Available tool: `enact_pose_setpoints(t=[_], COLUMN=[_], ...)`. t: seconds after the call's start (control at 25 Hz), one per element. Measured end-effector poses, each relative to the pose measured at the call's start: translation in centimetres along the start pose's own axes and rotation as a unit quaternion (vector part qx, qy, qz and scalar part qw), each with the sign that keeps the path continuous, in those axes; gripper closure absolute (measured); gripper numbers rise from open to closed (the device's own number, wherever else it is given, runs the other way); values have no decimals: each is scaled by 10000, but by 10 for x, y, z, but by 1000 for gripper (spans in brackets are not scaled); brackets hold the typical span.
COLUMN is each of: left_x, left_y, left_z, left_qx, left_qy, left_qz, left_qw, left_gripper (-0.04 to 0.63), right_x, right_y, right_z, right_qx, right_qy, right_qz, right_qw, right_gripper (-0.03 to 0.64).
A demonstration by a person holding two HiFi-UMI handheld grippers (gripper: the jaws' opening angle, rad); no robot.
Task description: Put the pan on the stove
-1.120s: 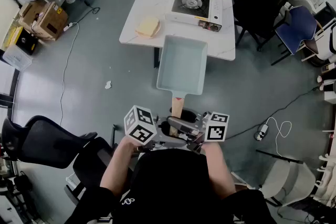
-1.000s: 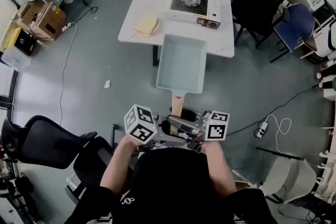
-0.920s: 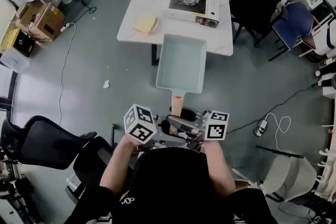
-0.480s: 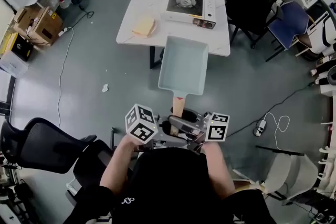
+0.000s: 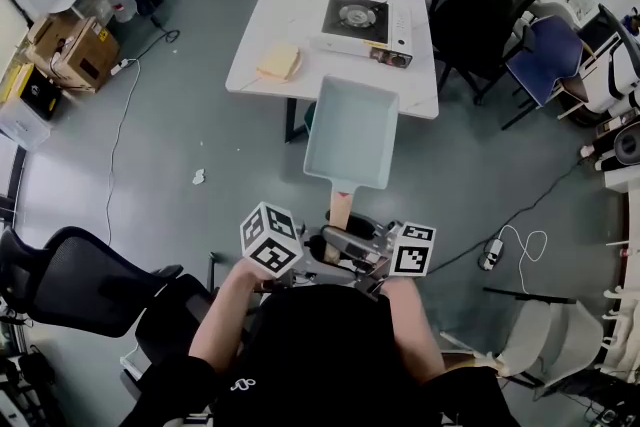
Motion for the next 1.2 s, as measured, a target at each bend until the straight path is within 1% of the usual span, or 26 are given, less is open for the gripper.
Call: enact_pose_setpoints(t=[0.32, 0.8, 1.2], left_x=[2, 13, 30], left_y=[2, 14, 37], left_z=[15, 25, 31], left_qx=[42, -63, -27], left_qy=[20, 2, -3], left_qz=[-56, -122, -94], left_qw=[10000, 9999, 10000], left_gripper=[387, 385, 383], right_x=[4, 16, 36], right_y=[-1, -11, -32], right_z=[-15, -24, -30], right_qx=[35, -97, -79], right_qy=[-10, 26, 39], right_qz=[62, 120, 105], right_qw=[10000, 9999, 9999], right_gripper=[376, 376, 376])
Point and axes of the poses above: the fingertips, and each gripper's own axes: z backward along the fingers, y to its left, x out of its top, the point moved 4 cm from there along z, backward along the fingers, and after that the axes turned 7 degrees about x, right-handed, at the moved point
